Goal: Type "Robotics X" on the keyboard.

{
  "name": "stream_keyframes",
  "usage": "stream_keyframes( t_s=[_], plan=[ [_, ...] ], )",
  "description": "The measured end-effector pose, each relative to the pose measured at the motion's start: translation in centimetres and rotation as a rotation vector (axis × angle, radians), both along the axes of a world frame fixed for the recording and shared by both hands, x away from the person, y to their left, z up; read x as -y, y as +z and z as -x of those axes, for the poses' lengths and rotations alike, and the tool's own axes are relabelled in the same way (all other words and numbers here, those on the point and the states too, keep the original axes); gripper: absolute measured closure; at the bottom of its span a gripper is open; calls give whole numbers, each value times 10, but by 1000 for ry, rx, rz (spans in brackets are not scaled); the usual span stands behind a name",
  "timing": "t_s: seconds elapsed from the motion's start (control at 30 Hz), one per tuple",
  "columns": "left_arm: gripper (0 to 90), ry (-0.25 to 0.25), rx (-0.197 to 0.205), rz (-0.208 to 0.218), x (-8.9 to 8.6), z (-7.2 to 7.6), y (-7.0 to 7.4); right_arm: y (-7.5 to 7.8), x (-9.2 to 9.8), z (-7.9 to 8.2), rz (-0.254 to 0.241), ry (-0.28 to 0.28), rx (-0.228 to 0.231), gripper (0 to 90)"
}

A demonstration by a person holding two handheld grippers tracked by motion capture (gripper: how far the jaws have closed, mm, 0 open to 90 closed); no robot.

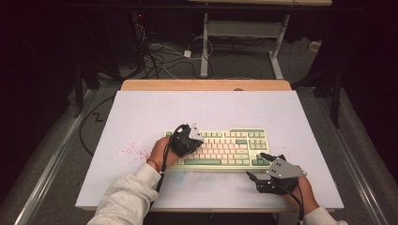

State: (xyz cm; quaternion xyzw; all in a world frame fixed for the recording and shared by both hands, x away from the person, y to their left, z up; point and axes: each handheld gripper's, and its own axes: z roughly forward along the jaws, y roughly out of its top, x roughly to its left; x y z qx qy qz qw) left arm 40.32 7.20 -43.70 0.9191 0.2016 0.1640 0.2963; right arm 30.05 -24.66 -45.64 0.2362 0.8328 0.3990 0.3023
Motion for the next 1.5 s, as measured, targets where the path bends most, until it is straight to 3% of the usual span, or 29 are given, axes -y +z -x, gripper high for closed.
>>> stream_keyframes(
  t_s=[0.63, 0.8, 0.97, 1.1, 1.17, 1.2, 1.27, 1.37, 1.5],
  plan=[
    [858, -22, 135, 129, -17, 28, 24, 1, 0, 0, -6, -4, -7, 235],
    [809, -38, 181, 126, -23, 36, 24, 2, 1, 0, -10, -5, -7, 236],
    [701, -46, 219, 131, -31, 43, 23, 2, 1, 0, -18, -10, -10, 237],
    [501, -51, 224, 127, -36, 46, 22, 2, 1, -1, -11, -22, -6, 249],
    [418, -59, 226, 156, -41, 49, 21, 2, 1, -1, -13, -30, -7, 253],
    [409, -51, 229, 171, -43, 50, 20, 2, 1, -1, -13, -30, -9, 255],
    [268, -4, 266, 172, -47, 55, 18, 3, 1, -1, -17, -29, -10, 277],
    [224, 11, 266, 189, -54, 60, 15, 4, -1, -1, -22, -27, -7, 306],
    [214, 40, 295, 188, -66, 70, 11, 5, -2, -2, -21, -25, -7, 313]
  ],
)
